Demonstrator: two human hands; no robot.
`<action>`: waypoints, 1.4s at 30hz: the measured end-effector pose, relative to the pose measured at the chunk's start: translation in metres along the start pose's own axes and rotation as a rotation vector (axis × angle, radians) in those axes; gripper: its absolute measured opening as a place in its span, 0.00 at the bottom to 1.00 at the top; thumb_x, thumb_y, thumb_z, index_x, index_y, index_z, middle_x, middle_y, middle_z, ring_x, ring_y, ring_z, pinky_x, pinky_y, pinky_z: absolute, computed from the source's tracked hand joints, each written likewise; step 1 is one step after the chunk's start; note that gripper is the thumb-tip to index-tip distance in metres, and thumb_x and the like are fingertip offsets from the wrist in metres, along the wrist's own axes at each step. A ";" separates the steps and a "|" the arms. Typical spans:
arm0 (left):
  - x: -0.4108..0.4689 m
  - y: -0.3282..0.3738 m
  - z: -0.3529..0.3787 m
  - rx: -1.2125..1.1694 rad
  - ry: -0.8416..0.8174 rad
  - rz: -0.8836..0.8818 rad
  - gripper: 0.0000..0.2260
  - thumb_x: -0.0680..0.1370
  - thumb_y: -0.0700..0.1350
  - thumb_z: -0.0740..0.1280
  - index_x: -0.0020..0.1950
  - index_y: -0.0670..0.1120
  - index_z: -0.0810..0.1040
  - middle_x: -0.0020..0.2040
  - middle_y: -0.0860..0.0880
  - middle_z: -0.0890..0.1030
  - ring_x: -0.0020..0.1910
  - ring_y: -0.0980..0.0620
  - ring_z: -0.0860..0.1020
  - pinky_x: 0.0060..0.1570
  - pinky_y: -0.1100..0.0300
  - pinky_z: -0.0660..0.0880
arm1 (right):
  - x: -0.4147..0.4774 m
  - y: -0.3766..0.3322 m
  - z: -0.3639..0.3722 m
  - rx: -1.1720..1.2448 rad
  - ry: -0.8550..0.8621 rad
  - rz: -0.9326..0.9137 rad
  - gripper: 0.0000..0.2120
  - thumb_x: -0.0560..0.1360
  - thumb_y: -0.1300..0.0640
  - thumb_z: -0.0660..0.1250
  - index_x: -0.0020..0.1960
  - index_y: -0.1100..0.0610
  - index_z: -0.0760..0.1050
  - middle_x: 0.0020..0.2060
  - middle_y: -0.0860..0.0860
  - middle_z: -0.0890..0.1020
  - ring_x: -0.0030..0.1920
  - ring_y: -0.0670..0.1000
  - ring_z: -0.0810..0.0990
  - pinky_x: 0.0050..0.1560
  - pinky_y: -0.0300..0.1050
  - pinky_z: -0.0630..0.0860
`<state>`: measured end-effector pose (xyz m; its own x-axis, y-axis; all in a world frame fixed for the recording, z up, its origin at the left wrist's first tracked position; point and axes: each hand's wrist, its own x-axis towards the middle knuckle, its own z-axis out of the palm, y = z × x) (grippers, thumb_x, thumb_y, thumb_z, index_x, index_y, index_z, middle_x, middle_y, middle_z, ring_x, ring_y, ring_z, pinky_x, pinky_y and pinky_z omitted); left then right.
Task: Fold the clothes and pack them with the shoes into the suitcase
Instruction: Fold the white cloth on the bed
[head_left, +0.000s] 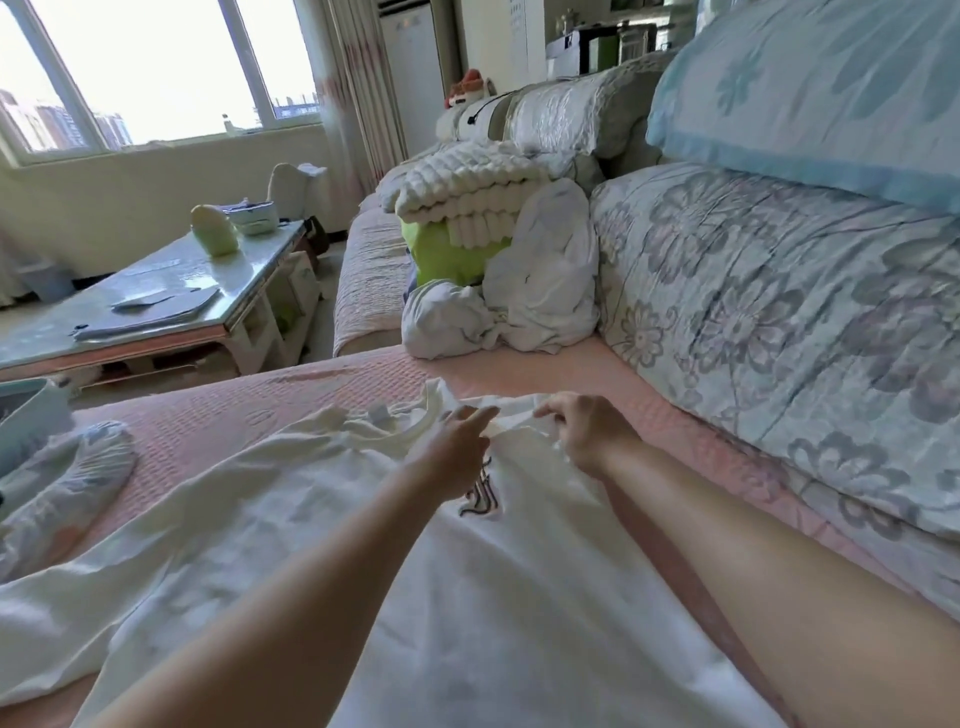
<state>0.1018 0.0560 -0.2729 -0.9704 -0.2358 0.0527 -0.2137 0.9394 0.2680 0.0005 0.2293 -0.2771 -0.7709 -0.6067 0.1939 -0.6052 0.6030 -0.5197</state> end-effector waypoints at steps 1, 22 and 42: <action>0.008 -0.007 0.001 0.022 -0.060 -0.021 0.19 0.84 0.45 0.56 0.76 0.54 0.66 0.74 0.48 0.69 0.70 0.45 0.69 0.68 0.49 0.68 | 0.011 0.003 0.003 -0.012 -0.023 -0.009 0.20 0.80 0.62 0.62 0.69 0.50 0.76 0.66 0.52 0.79 0.62 0.53 0.79 0.63 0.45 0.75; 0.102 -0.017 0.033 0.107 0.035 0.091 0.17 0.83 0.52 0.57 0.72 0.56 0.71 0.71 0.50 0.70 0.69 0.46 0.66 0.66 0.50 0.67 | 0.053 0.047 -0.063 -0.006 0.128 0.149 0.18 0.72 0.66 0.58 0.47 0.49 0.82 0.50 0.47 0.82 0.50 0.51 0.79 0.51 0.40 0.74; 0.081 0.013 0.042 0.209 0.157 0.049 0.18 0.82 0.52 0.57 0.72 0.53 0.67 0.72 0.50 0.69 0.71 0.47 0.66 0.68 0.50 0.62 | 0.026 0.012 -0.038 -0.556 -0.381 -0.024 0.13 0.76 0.50 0.59 0.56 0.47 0.79 0.55 0.48 0.81 0.53 0.54 0.79 0.53 0.47 0.74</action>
<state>0.0158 0.0597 -0.3051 -0.9542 -0.2094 0.2138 -0.2016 0.9777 0.0580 -0.0344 0.2404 -0.2469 -0.6942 -0.7018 -0.1597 -0.7116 0.7025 0.0062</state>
